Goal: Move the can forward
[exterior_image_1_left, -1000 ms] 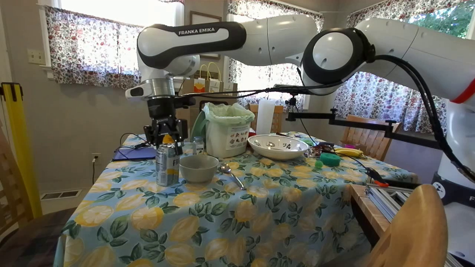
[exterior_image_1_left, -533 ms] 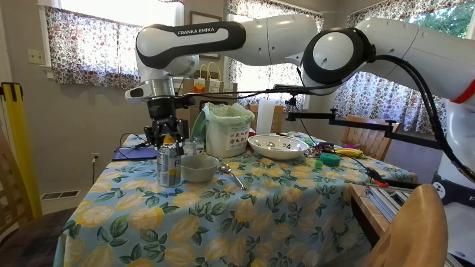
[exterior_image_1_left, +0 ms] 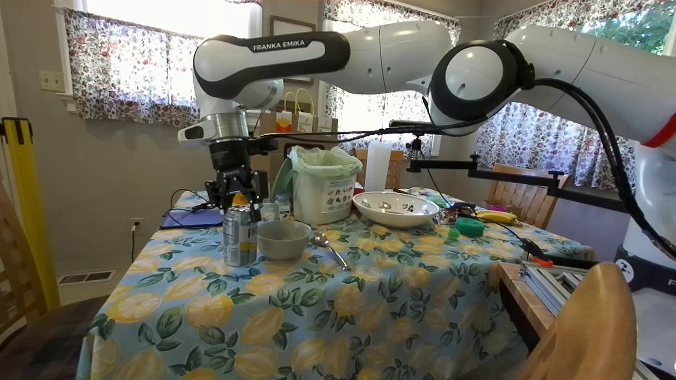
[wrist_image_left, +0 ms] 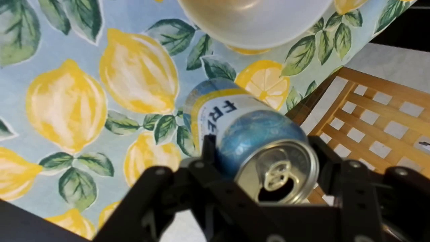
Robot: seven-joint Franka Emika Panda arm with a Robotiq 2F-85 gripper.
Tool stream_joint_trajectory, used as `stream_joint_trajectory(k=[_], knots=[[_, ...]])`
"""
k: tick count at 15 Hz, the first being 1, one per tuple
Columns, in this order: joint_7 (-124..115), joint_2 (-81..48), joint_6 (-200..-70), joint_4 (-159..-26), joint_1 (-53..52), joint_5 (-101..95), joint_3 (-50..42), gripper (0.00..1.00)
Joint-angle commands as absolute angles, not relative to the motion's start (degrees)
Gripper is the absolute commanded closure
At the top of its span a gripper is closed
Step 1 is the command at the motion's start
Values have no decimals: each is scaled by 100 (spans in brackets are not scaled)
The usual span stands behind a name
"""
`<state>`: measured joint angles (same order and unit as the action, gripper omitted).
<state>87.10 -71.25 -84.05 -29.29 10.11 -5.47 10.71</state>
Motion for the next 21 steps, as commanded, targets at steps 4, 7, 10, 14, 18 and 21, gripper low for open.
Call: stream_joint_trajectory(k=[4, 7, 10, 14, 18, 21], knots=[[8623, -7224, -8844, -2848, 1083, -394, 1163, 57], [8535, -7261, -8926, -2864, 1077, -415, 1131, 57], [8444, -7329, -9017, -2865, 1087, -434, 1114, 57], [8407, -7416, -9107, -2865, 1086, -447, 1118, 57], [8404, -7453, -9085, -2861, 1089, -441, 1128, 57], [8419, -7449, -9076, -2857, 1084, -447, 1127, 1]])
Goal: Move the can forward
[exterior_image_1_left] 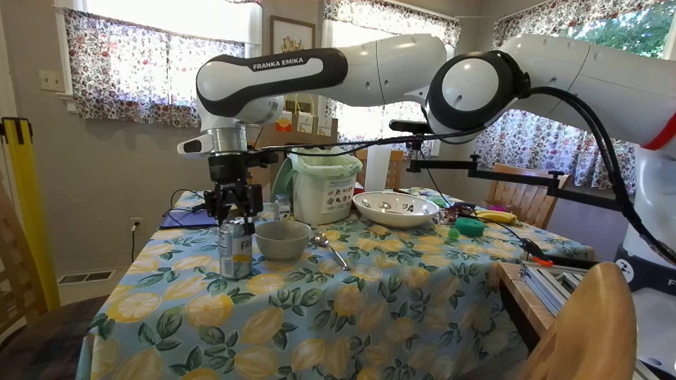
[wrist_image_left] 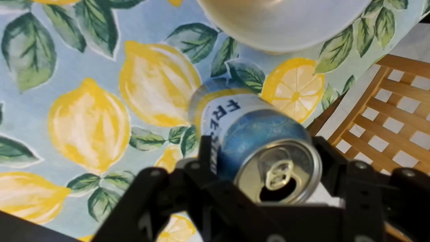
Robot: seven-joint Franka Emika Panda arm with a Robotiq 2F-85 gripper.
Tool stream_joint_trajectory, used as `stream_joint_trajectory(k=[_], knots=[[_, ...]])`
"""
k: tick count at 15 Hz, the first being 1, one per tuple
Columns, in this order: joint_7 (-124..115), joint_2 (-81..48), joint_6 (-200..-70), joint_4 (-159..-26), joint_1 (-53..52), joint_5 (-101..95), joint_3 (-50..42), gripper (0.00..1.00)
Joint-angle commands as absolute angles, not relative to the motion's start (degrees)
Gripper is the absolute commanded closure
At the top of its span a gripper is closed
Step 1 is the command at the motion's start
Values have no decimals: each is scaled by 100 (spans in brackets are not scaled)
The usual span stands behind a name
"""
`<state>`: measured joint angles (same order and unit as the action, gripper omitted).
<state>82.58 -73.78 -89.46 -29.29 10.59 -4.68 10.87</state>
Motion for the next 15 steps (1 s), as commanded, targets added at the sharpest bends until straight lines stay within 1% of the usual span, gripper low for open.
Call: stream_joint_trajectory(k=[1, 8, 15], knots=[[8424, -7442, -9059, -2859, 1089, -437, 1136, 0], [8427, -7275, -8889, -2860, 1142, -375, 1207, 0], [8538, -6686, -8623, -2855, 1334, -246, 1424, 0]])
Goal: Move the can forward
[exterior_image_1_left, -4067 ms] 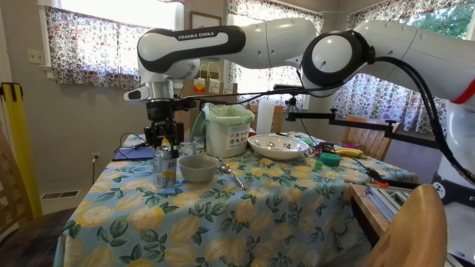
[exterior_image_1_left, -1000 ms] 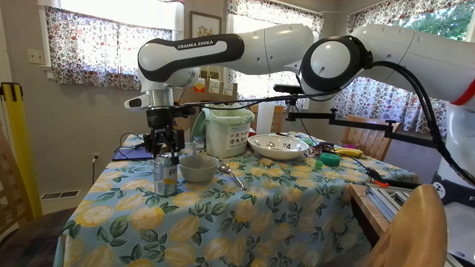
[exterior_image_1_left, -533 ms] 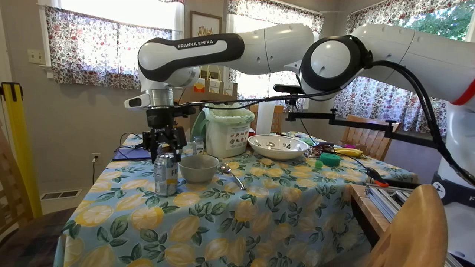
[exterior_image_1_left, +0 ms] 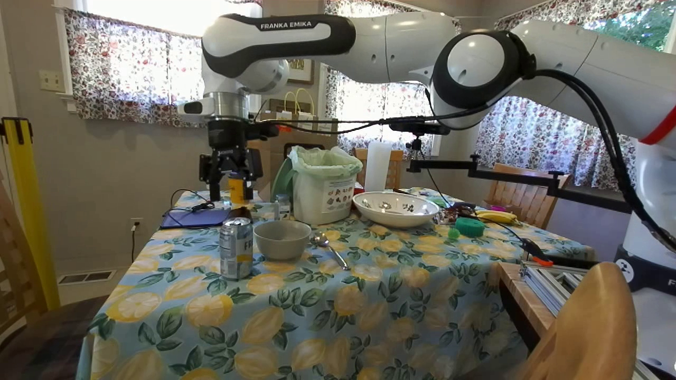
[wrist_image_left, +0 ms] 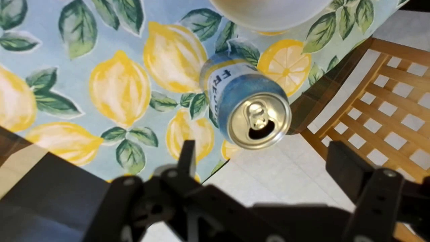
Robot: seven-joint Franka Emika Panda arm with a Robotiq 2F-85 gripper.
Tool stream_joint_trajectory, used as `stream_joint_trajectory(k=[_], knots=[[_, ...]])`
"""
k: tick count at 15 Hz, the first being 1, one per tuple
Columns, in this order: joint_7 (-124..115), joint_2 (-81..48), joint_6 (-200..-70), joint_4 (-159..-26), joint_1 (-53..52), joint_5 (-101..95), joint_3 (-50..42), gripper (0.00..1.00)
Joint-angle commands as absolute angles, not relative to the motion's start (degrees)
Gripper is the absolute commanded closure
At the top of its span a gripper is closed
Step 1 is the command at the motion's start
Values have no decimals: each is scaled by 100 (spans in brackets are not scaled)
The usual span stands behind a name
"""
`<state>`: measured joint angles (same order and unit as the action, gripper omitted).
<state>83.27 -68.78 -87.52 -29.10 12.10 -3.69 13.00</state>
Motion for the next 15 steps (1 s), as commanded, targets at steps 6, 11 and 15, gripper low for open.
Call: stream_joint_trajectory(k=[6, 11, 15], knots=[[8402, -6478, -8671, -2907, 1356, -317, 1407, 0], [8392, -6467, -8673, -2922, 1350, -318, 1404, 0], [8392, -6467, -8673, -2923, 1350, -318, 1403, 0]])
